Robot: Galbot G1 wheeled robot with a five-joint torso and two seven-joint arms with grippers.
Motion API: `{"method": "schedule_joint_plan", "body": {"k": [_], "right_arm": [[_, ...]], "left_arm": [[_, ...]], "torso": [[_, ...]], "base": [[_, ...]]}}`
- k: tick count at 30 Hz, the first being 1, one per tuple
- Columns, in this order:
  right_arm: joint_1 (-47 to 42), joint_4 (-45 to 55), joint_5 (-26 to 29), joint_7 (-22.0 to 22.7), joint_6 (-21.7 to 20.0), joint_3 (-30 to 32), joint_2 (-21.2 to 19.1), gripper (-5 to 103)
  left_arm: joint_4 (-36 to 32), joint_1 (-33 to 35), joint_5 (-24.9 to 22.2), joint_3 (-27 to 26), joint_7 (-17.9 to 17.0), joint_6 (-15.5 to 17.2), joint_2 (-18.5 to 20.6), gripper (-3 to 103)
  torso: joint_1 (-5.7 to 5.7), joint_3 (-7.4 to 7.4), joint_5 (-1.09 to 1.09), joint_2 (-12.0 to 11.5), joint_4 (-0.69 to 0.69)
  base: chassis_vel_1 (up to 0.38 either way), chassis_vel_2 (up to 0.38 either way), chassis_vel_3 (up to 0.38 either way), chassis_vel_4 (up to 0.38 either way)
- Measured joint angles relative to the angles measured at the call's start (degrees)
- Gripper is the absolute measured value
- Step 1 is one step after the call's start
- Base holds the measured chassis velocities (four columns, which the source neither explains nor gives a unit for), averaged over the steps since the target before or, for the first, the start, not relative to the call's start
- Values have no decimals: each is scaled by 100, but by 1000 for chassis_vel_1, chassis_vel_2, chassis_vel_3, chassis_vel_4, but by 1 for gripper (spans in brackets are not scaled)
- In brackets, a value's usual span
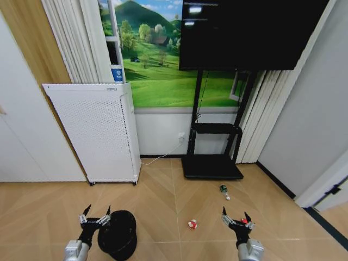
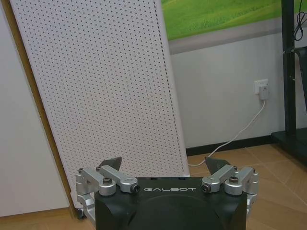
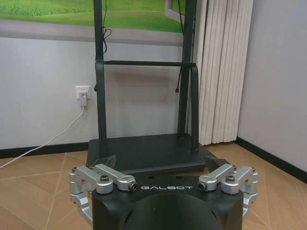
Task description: Pick up the trash bin and place the garbage on the floor into it.
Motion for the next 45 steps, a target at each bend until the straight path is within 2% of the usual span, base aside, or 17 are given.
{"method": "schedule_joint_plan", "body": {"k": [32, 45], "right_arm": [[-18, -76, -32, -36, 80, -2, -2, 100], [-19, -76, -49, -36, 87, 2, -1, 100]], "left_arm": [[32, 37, 155, 74, -2, -14, -142, 98], [38, 56, 170, 68, -1, -17, -150, 98]], "torso": [[-276, -486, 0, -761, 0], [-355, -683, 0, -1038, 0]], "base": [[0, 0, 0, 0], [0, 0, 0, 0]]}}
